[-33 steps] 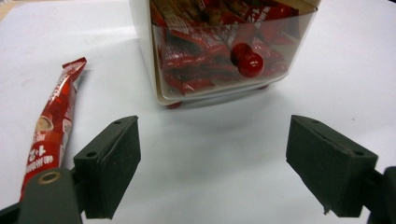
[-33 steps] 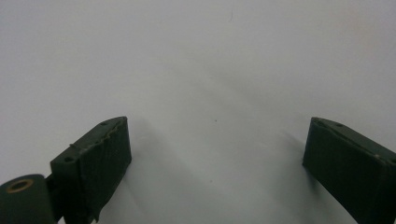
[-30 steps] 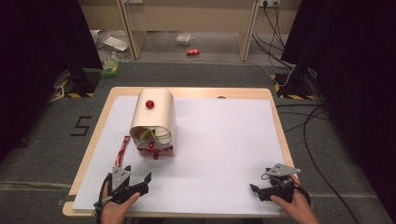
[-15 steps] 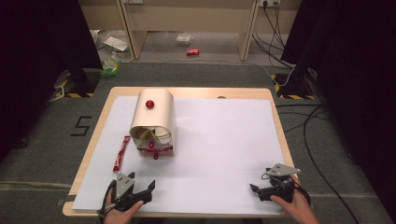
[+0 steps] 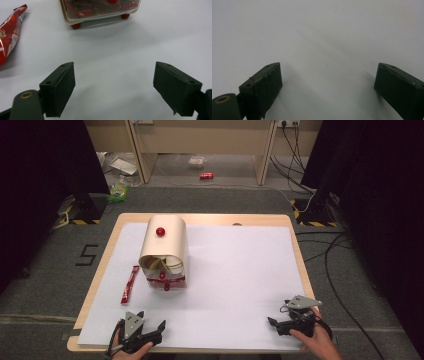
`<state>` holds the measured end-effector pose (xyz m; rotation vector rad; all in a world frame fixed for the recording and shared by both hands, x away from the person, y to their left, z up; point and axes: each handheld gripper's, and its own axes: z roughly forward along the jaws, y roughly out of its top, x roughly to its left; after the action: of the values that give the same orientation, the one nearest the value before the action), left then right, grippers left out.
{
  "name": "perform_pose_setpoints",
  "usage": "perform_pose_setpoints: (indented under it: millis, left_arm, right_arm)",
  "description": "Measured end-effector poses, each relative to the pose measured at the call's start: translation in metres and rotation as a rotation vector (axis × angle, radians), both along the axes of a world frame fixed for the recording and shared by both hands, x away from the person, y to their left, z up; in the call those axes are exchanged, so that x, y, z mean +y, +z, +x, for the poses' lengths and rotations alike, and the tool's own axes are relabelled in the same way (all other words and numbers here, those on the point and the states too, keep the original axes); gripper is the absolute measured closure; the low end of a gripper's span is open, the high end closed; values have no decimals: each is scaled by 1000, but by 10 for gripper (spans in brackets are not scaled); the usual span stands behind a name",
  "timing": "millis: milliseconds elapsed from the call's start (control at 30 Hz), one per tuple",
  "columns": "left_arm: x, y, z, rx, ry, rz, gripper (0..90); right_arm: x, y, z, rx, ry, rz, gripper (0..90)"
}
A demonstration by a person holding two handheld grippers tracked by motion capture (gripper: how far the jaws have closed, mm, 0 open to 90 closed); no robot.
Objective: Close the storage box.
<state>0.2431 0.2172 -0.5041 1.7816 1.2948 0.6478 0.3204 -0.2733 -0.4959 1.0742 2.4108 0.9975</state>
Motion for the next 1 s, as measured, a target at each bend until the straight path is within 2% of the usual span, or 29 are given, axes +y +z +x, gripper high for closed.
perform_pose_setpoints:
  millis: [467, 700, 1000]
  left_arm:
    - [5, -3, -19, 6, 12, 16, 174]
    - [3, -6, -24, 10, 9, 33, 174]
    - [-1, -12, -33, 5, 2, 29, 173]
  right_arm:
    - [0, 0, 0, 0, 1, -1, 81]
    - [0, 0, 0, 0, 0, -1, 81]
    - [0, 0, 0, 0, 1, 0, 81]
